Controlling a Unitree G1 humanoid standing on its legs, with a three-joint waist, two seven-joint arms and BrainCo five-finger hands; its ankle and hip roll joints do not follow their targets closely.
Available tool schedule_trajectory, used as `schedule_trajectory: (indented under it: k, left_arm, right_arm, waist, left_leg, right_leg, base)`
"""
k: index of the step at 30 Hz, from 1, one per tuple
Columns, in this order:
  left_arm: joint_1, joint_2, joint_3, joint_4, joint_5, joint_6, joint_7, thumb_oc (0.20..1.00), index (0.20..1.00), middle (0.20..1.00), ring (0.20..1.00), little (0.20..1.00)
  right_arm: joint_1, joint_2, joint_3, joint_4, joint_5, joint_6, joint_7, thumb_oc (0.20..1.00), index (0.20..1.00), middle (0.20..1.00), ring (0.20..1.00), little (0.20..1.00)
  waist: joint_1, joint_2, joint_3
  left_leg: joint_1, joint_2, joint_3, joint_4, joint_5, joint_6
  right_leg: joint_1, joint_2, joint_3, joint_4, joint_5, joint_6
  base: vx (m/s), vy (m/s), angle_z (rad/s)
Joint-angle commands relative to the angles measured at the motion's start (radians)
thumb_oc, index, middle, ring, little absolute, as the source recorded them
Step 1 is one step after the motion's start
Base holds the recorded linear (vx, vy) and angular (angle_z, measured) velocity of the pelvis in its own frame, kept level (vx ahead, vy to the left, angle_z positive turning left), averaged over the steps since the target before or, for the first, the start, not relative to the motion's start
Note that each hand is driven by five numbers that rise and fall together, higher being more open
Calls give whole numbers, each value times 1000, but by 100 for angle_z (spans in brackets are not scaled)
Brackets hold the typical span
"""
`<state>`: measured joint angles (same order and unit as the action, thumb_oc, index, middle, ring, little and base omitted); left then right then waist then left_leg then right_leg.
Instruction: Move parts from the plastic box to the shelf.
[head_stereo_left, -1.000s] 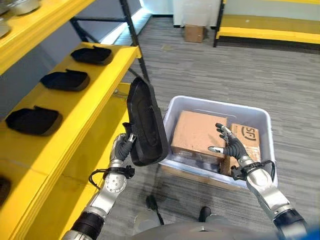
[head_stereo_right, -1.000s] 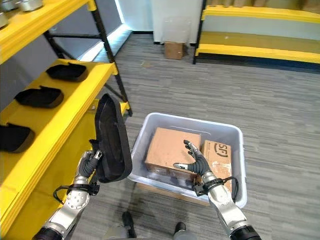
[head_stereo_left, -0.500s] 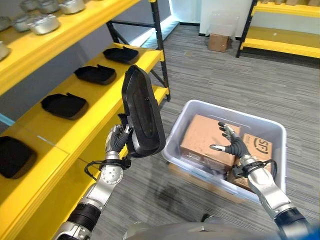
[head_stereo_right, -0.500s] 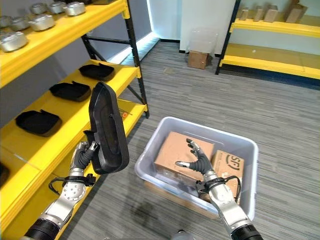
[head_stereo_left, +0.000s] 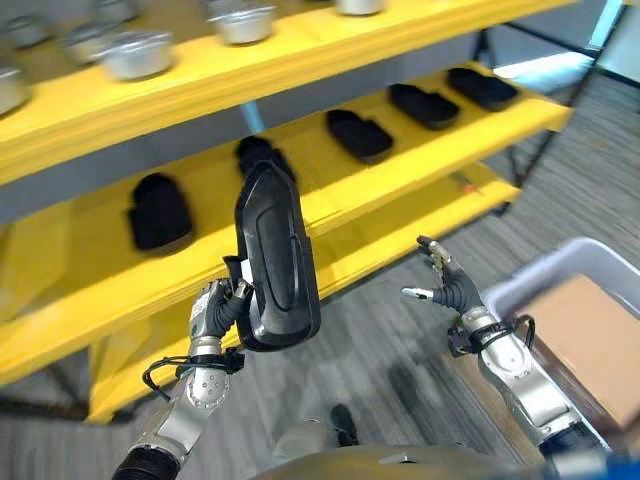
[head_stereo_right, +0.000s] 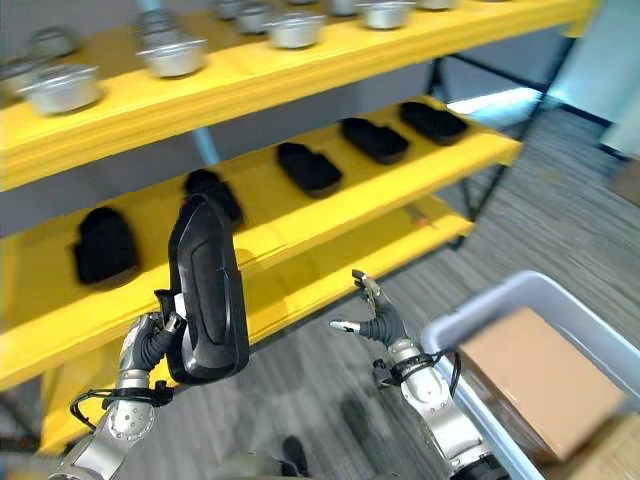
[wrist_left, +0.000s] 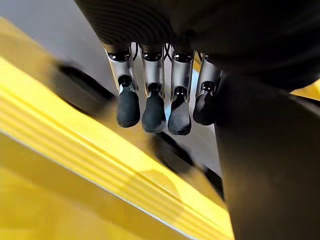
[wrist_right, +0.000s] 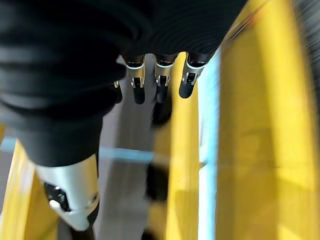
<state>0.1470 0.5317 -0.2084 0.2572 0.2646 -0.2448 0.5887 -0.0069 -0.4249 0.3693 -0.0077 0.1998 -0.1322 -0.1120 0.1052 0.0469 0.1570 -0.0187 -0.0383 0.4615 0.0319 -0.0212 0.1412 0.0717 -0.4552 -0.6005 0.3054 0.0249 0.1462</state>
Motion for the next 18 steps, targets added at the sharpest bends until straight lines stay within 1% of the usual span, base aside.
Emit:
schedule_trajectory:
  k: [1,2,4,5,6,8,9,10,12,15,16,17,18]
  left_arm:
    - [-111,38,50,-65,0,-65,9,200,200,200,200,200]
    - [-111,34,50,-65,-7,-64,10,200,200,200,200,200]
    - [-104,15,48,-74,-14,-64,20,200,200,200,200,200]
    - [-104,7,46,-78,-14,-63,24,200,200,200,200,200]
    - [-105,0,38,-84,-18,-60,27,200,200,200,200,200]
    - [-115,-12,18,-81,-24,-62,30,200,200,200,200,200]
    - [-124,-19,9,-76,-21,-66,29,200,200,200,200,200]
    - [-151,-31,-4,-64,-33,-55,5,200,200,200,200,200]
    - [-158,-38,-12,-53,-27,-63,-22,200,200,200,200,200]
    - [-155,-43,-20,-53,-31,-55,-32,200,200,200,200,200]
    - [-153,-43,-24,-53,-24,-56,-36,200,200,200,200,200]
    - [-151,-40,-28,-51,-19,-55,-37,200,200,200,200,200]
    - [-151,-38,-33,-51,-16,-55,-35,200,200,200,200,200]
  right_arm:
    - [-31,-13,-11,18,5,-27,17,1000,1000,1000,1000,1000]
    - [-27,-19,-15,18,9,-35,31,1000,1000,1000,1000,1000]
    - [-23,-34,-26,30,9,-63,63,1000,1000,1000,1000,1000]
    - [-25,-39,-28,41,11,-77,69,1000,1000,1000,1000,1000]
    - [-29,-43,-26,56,8,-94,69,1000,1000,1000,1000,1000]
    - [-35,-49,-16,78,-16,-126,55,1000,1000,1000,1000,1000]
    - [-36,-51,-11,86,-29,-143,43,1000,1000,1000,1000,1000]
    - [-42,-54,-5,94,-39,-153,29,1000,1000,1000,1000,1000]
    - [-43,-60,-7,103,-36,-156,28,1000,1000,1000,1000,1000]
    - [-42,-59,-8,105,-45,-156,23,1000,1000,1000,1000,1000]
    - [-43,-57,-9,109,-49,-157,22,1000,1000,1000,1000,1000]
    - [-43,-57,-9,111,-45,-155,23,1000,1000,1000,1000,1000]
    - [-42,-58,-10,111,-39,-152,25,1000,1000,1000,1000,1000]
  waist:
    - [-56,-27,-12]
    - [-61,-39,-9]
    - [-62,-65,7]
    - [-62,-74,18]
    - [-67,-84,29]
    - [-80,-94,43]
    - [-90,-95,46]
    - [-104,-94,41]
    - [-107,-92,27]
    - [-111,-88,19]
    - [-115,-86,15]
    - [-120,-83,9]
    - [-126,-83,8]
  left_leg:
    - [52,118,-25,-63,69,-160]
    - [44,117,-29,-61,70,-166]
    - [8,120,-25,-34,76,-196]
    - [-14,124,-25,-16,79,-207]
    - [-45,128,-27,9,83,-218]
    - [-87,134,-38,53,81,-226]
    - [-96,127,-50,60,77,-223]
    - [-91,111,-43,49,89,-205]
    - [-60,101,-36,42,75,-199]
    - [-37,89,-28,38,61,-193]
    - [-28,80,-18,46,44,-189]
    - [-12,74,-21,53,11,-193]
    - [-9,75,-6,69,-1,-193]
  right_leg:
    - [-7,205,100,-101,-97,30]
    - [2,240,117,-130,-100,26]
    - [34,302,130,-241,-68,8]
    - [43,320,138,-295,-43,0]
    - [49,342,160,-340,-22,-11]
    - [48,367,200,-382,1,-26]
    - [46,375,230,-391,2,-32]
    - [36,382,235,-392,16,-42]
    - [41,378,224,-392,20,-38]
    - [45,378,222,-391,18,-36]
    - [46,376,223,-390,14,-37]
    - [56,375,229,-389,-3,-29]
    - [58,372,226,-390,-7,-31]
  base:
    - [95,96,68]
    - [111,52,73]
    - [82,0,50]
    - [82,-42,20]
    - [94,-52,-54]
    - [123,-60,-23]
    - [143,-106,81]
    - [179,-117,97]
    - [207,-97,76]
    - [138,-33,35]
    - [178,-8,30]
    - [213,-15,42]
    - [153,-14,34]
